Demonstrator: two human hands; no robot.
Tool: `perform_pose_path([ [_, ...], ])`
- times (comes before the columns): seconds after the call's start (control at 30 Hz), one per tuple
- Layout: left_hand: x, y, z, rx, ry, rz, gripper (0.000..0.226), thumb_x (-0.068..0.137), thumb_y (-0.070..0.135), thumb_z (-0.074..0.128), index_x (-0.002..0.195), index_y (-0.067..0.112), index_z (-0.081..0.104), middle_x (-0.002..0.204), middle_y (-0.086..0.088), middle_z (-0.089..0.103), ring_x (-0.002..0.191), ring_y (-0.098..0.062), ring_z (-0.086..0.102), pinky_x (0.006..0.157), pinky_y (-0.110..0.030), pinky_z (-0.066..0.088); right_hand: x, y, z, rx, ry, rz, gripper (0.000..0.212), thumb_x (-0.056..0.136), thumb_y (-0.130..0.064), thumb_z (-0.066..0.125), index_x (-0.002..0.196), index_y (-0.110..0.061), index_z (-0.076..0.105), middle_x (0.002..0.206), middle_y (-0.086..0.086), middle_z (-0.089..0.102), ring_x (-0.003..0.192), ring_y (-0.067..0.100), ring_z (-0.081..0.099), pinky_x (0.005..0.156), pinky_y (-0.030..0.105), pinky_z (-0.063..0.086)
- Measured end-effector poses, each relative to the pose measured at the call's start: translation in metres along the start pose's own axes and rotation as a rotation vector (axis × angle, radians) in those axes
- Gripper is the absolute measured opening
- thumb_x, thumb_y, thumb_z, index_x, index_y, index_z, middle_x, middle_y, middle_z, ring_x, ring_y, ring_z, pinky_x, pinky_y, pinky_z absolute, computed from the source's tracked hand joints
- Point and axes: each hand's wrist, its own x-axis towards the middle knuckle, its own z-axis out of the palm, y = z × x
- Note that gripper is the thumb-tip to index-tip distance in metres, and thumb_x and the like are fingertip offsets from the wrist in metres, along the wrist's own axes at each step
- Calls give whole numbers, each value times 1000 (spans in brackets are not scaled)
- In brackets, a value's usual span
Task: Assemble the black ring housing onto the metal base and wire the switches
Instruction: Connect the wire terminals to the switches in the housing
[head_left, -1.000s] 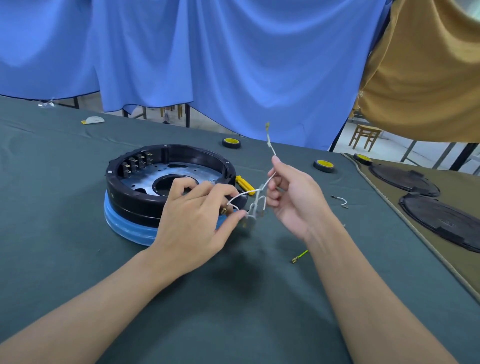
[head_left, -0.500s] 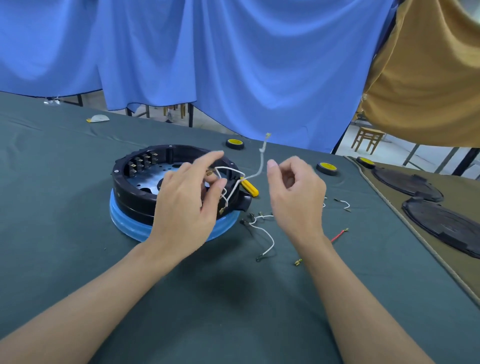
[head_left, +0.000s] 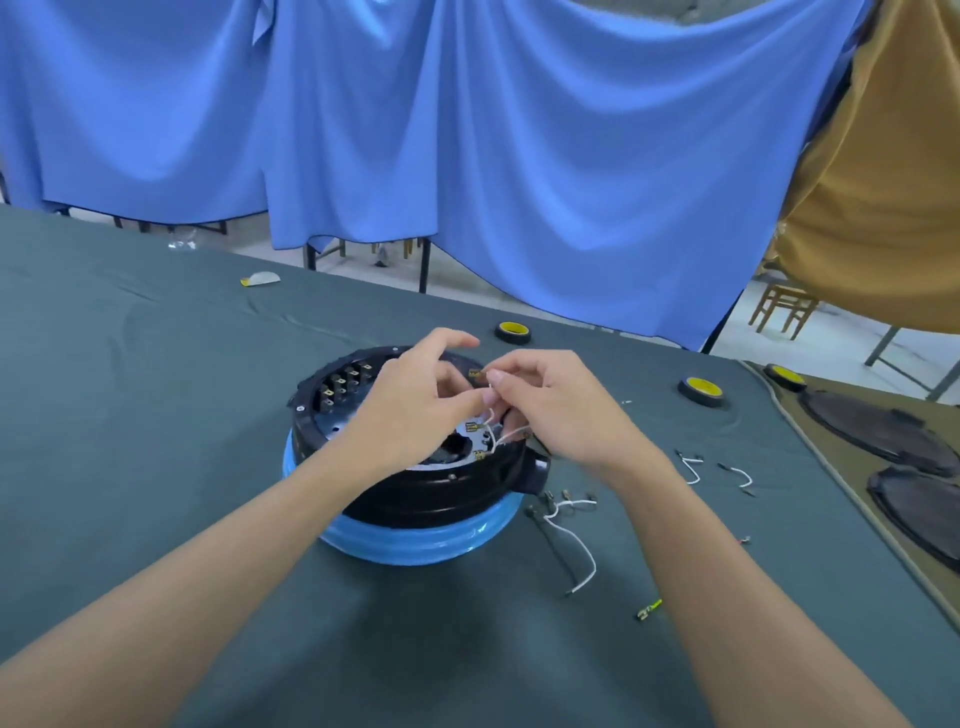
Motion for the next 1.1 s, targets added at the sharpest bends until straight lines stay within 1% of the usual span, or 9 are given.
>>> perform_pose_path([
  [0.1,11,-15,-20,166,-58,-42,42,79,51,75,113,35,57,84,13,71,81,5,61,71,-13,42,11,-2,2,65,-47,43,20,98,-15,54,85,-9,66,64,4,66,59,18,59,55,25,48],
  [0.17,15,-25,-35,212,-101,-75,57,73,74,64,114,34,58,94,19,66,89,9,59,76,-11,41,17,-5,3,70,-72,63,21,98,-14,53,82,-8,64,61,2,65,53,14,56,52,22,46],
  [0.23,21,-35,-49,244,-47,-119,68,73,79,49,115,27,61,99,23,63,91,10,57,76,-9,39,24,-10,5,69,-86,92,21,99,-13,50,82,-7,61,61,4,64,49,13,53,51,22,45],
  [0.37,34,-63,-69,596,-107,-252,51,92,52,57,127,15,54,117,-1,65,100,-20,56,86,-34,45,38,-29,13,173,-130,155,18,99,-9,45,85,-6,56,59,9,64,43,17,51,46,23,45],
  [0.63,28,-71,-67,654,-128,-332,44,97,16,53,141,18,44,131,-8,59,118,-33,52,86,-33,37,50,-28,53,472,-141,555,8,94,-5,47,89,-2,53,53,9,54,40,15,43,43,22,36],
  [0.73,18,-68,-68,574,-87,-374,44,96,11,51,139,19,46,130,-7,59,116,-32,52,87,-34,37,48,-22,62,496,-119,663,9,97,-12,47,92,-7,51,59,8,55,41,15,44,46,23,35],
  [0.83,6,-65,-70,377,-31,-414,45,95,11,55,139,18,49,136,-2,58,123,-29,52,103,-39,40,42,-15,69,424,-118,705,9,98,-10,43,97,-7,51,64,8,55,41,13,45,44,20,35],
  [1.0,-8,-59,-70,144,44,-437,42,101,23,52,142,14,47,140,0,55,120,-21,55,104,-34,42,34,-10,83,242,-132,669,15,97,-6,42,103,-1,55,62,9,59,43,15,48,45,20,38],
  [1.1,-12,-57,-71,94,93,-444,42,104,16,43,146,14,43,149,-2,48,136,-17,44,114,-34,33,35,-7,88,210,-95,616,21,97,-6,43,114,1,54,67,10,64,55,18,54,58,29,46],
])
